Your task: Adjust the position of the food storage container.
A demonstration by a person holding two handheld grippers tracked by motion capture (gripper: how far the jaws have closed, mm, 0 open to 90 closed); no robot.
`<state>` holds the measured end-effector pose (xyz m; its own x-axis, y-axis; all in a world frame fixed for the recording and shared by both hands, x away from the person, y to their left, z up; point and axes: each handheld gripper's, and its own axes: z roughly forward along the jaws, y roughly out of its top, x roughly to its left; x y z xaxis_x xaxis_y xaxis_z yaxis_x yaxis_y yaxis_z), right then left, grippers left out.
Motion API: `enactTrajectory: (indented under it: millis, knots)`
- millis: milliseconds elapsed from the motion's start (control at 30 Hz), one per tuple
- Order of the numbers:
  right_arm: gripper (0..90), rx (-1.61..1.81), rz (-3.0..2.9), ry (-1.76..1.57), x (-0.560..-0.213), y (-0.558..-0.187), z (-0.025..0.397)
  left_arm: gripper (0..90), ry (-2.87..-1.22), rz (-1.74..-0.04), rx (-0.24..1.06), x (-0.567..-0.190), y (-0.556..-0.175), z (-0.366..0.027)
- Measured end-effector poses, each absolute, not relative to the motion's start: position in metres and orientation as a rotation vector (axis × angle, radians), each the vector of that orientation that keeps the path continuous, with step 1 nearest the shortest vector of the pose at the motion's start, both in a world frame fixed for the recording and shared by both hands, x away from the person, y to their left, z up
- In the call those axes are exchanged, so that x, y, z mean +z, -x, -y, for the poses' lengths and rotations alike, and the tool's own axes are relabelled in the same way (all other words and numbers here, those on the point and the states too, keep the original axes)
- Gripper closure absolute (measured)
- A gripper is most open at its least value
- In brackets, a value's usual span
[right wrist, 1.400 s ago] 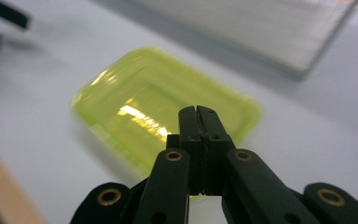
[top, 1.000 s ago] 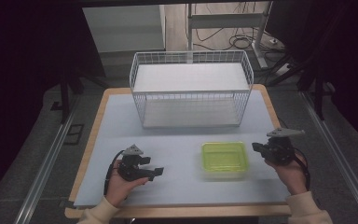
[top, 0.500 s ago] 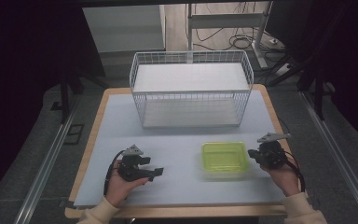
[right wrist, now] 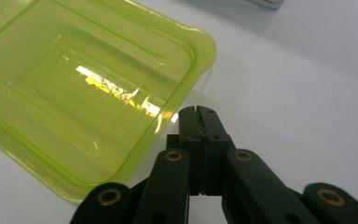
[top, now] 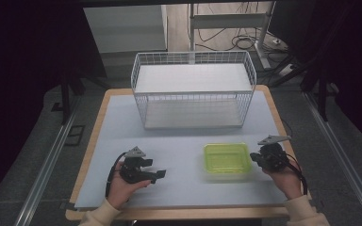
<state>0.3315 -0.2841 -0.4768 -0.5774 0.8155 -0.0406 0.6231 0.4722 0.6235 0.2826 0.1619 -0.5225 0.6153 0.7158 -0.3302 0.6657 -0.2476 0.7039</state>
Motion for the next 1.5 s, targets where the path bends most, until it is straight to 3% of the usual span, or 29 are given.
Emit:
enactTrajectory:
  millis: [467,1500]
  knots:
    - [90.0,0.774,-2.440,-1.222,-0.484,-0.331,0.280,21.3,-1.980,-1.086,0.069,-0.523,-0.282,-0.161]
    - [90.0,0.787,-2.527,-1.093,-0.495,-0.336,0.231,21.3,-1.977,-1.088,0.070,-0.523,-0.283,-0.162]
